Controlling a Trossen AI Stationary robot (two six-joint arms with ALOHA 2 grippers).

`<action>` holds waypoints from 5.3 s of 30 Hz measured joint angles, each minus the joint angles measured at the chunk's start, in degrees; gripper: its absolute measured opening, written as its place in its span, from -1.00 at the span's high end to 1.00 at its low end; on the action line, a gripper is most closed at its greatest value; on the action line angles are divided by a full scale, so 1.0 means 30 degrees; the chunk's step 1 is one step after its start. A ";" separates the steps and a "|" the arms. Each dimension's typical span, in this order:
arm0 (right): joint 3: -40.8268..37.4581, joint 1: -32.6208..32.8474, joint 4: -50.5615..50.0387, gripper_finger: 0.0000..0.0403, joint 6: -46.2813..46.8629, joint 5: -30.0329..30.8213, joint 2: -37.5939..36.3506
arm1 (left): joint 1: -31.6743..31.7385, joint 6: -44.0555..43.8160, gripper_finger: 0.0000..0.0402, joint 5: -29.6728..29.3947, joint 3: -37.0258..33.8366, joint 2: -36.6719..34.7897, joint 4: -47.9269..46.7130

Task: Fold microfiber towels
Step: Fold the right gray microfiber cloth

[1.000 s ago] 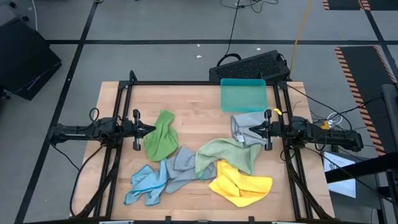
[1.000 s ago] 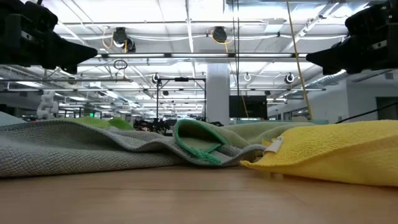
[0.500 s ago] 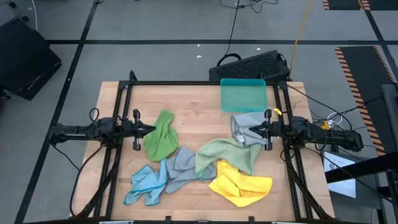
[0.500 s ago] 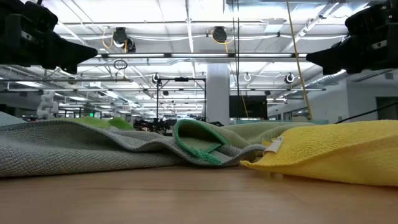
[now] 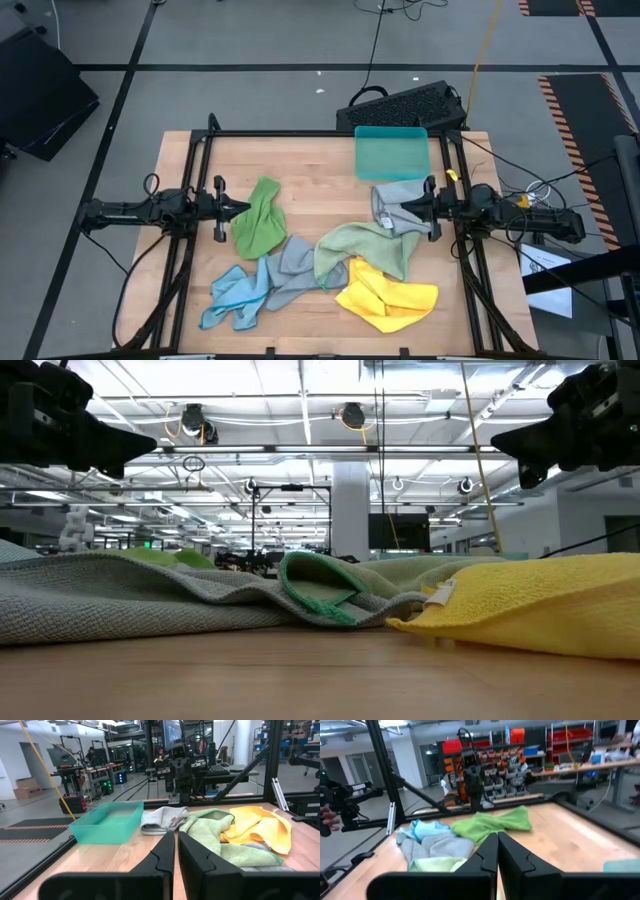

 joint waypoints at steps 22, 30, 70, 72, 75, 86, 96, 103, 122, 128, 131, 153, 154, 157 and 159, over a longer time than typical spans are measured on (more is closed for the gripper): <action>1.1399 0.0000 -0.4262 0.99 -0.0511 0.0062 1.1714 | -0.0001 0.0000 0.87 -0.0007 0.0006 -0.0001 0.0286; 1.4432 0.0000 -0.5951 0.99 -0.0518 0.0085 1.4970 | 0.0001 0.0000 0.87 -0.0007 0.0002 0.0001 0.0311; 0.9573 0.9287 -0.7748 0.71 0.8004 1.1540 1.9519 | -0.0023 0.1450 0.87 0.1302 0.8683 1.3498 -0.2274; 0.9573 0.9680 -0.8688 0.61 0.8891 1.1620 1.9511 | -0.0023 0.1443 0.87 0.1250 0.8683 1.4315 -0.2002; 0.9573 1.0345 -0.9961 0.45 1.0156 1.1644 1.9519 | -0.0023 0.1450 0.87 0.1139 0.8683 1.5246 -0.1624; 0.8037 1.1912 -0.9517 0.22 0.8407 1.2506 1.9526 | -0.0038 0.1559 0.87 0.0907 0.8683 1.5794 0.0657; 0.5442 1.1672 -0.7121 0.22 0.6203 1.2542 1.9519 | -0.0251 0.1508 0.87 0.0933 0.8683 1.5794 0.0737; 0.5245 1.1225 -0.7098 0.43 0.4767 1.2564 1.9511 | -0.0727 0.1508 0.87 0.0877 0.8683 1.5794 0.0730; 0.5267 1.1154 -0.0957 0.99 -0.0312 1.2498 1.7560 | -0.2153 0.1973 0.87 0.0823 0.8654 1.6966 0.3236; 0.5281 1.0997 0.3638 0.99 -0.2880 1.2564 1.7085 | -0.2180 0.3115 0.87 0.0823 0.8661 1.8782 0.6087; 0.5281 1.0829 0.5775 0.99 -0.3855 1.2535 1.7132 | -0.2180 0.3796 0.87 0.0829 0.8661 1.9878 0.7627; 0.6154 1.0330 1.5045 1.00 -0.4734 1.1929 2.1244 | -0.2222 0.4577 -0.17 0.0965 1.2895 2.7915 1.2215; 0.6444 1.0289 1.4987 1.00 -0.4739 1.1922 2.1557 | -0.2251 0.4679 -0.19 0.1040 1.3247 2.8417 1.2229; 0.7375 1.0073 1.4860 1.00 -0.4767 1.1380 2.2567 | -0.2402 0.5199 -0.20 0.1592 1.4189 2.9761 1.2241; 0.7956 0.9897 1.4668 1.00 -0.5037 1.0192 2.3203 | -0.2571 0.5592 -0.20 0.1858 1.4811 3.0511 1.2254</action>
